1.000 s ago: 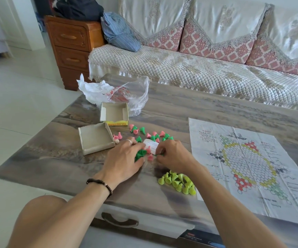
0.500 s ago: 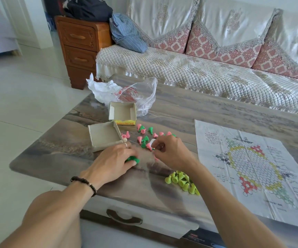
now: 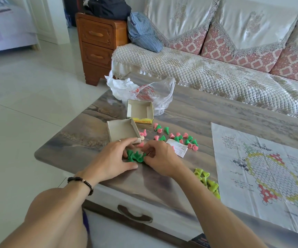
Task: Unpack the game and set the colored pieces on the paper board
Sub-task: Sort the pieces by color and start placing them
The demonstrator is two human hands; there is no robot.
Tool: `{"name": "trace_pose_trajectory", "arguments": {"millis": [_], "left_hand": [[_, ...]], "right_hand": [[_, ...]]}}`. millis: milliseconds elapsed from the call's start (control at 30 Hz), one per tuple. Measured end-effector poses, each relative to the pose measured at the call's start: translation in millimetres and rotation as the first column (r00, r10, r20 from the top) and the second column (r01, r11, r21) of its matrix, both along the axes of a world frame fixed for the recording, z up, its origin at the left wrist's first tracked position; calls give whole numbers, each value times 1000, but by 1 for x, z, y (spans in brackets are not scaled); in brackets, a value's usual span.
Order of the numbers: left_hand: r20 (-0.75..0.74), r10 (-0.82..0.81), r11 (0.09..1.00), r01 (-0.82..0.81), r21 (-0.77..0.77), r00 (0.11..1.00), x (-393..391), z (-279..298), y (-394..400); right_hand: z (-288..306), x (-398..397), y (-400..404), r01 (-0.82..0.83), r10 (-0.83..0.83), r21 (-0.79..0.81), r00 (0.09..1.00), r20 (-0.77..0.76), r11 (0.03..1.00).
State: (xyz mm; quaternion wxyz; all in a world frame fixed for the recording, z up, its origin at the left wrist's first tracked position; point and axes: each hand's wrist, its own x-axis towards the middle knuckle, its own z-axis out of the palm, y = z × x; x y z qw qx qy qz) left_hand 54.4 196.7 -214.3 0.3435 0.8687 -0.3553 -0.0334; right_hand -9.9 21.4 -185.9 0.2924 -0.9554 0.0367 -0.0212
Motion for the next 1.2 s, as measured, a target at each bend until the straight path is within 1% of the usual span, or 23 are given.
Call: {"name": "trace_pose_trajectory", "arguments": {"millis": [133, 233, 300, 367, 433, 467, 533, 633, 767, 967, 1100, 1167, 1200], "left_hand": [[15, 6, 999, -6, 37, 1000, 1, 6, -1], [0, 7, 999, -7, 45, 1000, 1, 8, 1], [0, -7, 1000, 7, 25, 1000, 2, 13, 1], [-2, 1, 1000, -1, -3, 1000, 4, 19, -1], [22, 27, 999, -26, -47, 999, 7, 26, -7], [48, 45, 997, -41, -69, 998, 9, 29, -12], [110, 74, 994, -64, -85, 991, 13, 32, -25], [164, 60, 997, -50, -60, 985, 24, 38, -50], [205, -25, 998, 13, 58, 978, 51, 40, -84], [208, -146, 964, 91, 251, 967, 85, 35, -120], [231, -230, 925, 139, 355, 945, 91, 31, -132], [244, -242, 914, 136, 382, 939, 90, 34, -135], [244, -237, 920, 136, 368, 940, 89, 36, -135]], "right_hand": [[1, 1, 7, -67, 67, 20, 998, 0, 998], [0, 1, 5, -62, 62, 44, 998, 13, 997], [3, 0, -3, -31, 29, 52, 999, 41, 998], [8, 0, -17, 36, -41, 52, 992, 119, 998], [14, 3, -35, 133, -132, 12, 968, 214, 991], [17, 5, -44, 162, -153, -21, 960, 236, 987], [20, 12, -59, 150, -129, -96, 973, 192, 984], [21, 29, -68, 66, -56, -189, 997, 56, 980], [15, 48, -70, -17, 5, -268, 999, -48, 963], [13, 54, -76, -39, 25, -272, 998, -56, 962], [10, 56, -76, -53, 42, -260, 998, -46, 964], [11, 58, -75, -49, 37, -251, 998, -52, 967], [12, 58, -75, -49, 36, -243, 998, -56, 969]]}}
